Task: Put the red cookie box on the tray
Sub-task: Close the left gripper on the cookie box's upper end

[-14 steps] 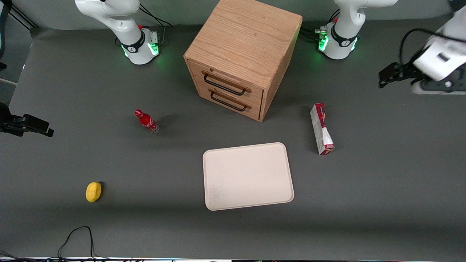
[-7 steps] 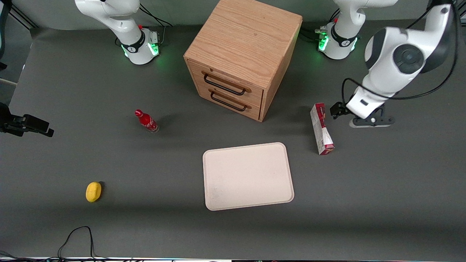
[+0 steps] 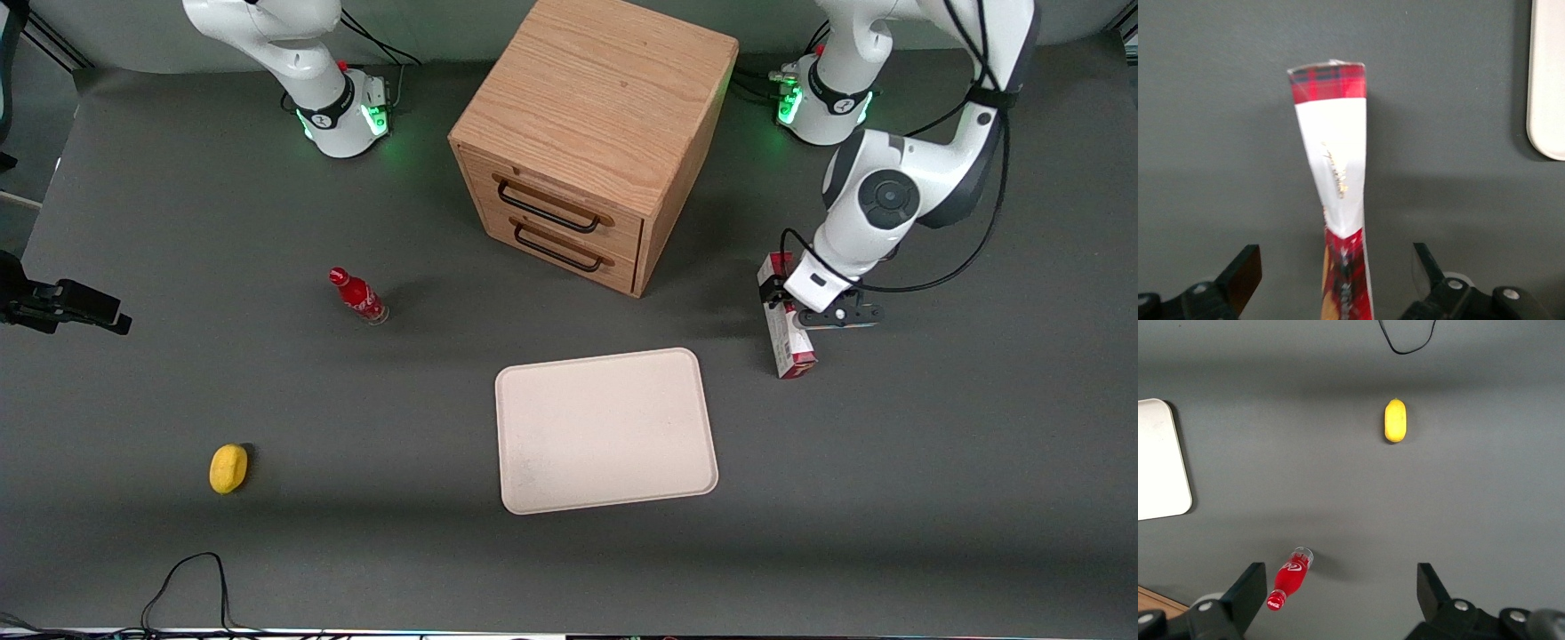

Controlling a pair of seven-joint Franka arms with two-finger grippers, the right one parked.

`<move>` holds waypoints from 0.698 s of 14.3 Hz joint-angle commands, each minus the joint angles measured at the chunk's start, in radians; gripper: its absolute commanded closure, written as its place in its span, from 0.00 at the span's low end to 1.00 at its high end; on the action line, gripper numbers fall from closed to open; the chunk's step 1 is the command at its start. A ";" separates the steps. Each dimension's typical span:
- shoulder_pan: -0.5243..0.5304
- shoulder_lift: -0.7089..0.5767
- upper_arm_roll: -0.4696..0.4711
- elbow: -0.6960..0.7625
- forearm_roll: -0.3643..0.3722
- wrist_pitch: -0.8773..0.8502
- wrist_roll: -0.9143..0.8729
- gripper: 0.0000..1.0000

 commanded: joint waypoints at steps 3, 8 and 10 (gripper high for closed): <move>-0.023 0.030 0.006 -0.026 0.021 0.048 -0.041 1.00; -0.021 0.021 0.012 -0.003 0.023 -0.002 -0.024 1.00; -0.018 -0.010 0.018 0.054 0.023 -0.089 -0.003 1.00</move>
